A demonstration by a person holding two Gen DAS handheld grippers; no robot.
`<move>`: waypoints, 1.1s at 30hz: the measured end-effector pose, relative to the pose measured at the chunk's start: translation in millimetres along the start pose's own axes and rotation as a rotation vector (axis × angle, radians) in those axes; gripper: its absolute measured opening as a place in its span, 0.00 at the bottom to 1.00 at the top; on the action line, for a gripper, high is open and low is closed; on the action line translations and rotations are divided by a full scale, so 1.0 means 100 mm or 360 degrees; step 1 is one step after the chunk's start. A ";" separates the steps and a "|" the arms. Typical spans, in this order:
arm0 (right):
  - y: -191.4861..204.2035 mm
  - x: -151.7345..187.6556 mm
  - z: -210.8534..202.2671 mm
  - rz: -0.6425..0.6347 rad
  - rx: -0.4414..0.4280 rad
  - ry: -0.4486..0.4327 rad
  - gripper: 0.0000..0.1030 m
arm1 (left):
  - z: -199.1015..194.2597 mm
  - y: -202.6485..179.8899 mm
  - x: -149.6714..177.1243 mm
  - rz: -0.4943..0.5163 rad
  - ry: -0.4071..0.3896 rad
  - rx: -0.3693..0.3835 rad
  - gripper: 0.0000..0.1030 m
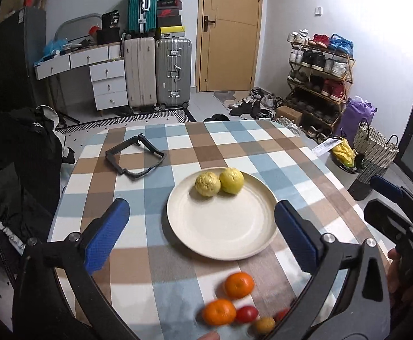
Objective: Organize fruits
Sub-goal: 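Withdraw both tools from the plate back toward the fruits, then grasp a dark plum with the left tool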
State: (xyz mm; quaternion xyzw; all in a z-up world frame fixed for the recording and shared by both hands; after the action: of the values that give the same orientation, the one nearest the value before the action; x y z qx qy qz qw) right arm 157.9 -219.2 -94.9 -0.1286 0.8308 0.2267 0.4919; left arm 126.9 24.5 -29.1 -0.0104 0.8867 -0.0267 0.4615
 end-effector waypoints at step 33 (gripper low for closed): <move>0.28 1.21 -0.82 -0.0149 0.0212 0.0079 1.00 | -0.41 -0.36 1.70 0.0150 0.0370 0.0232 0.97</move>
State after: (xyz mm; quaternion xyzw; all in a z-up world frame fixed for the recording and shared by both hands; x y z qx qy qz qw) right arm 25.3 -235.2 -159.5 -0.1398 0.8491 0.1444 0.4885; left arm -4.5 -17.3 -142.8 0.0680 0.9294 -0.0705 0.3560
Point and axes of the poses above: each gripper's, at about its wrist camera, not at the fingertips, and z roughly the way its jaws point, y to its left, x to its underside, the point moved 2 cm from there along z, roughly the way its jaws point, and after that the axes turned 1 degree about -y, right-handed, at the moved point
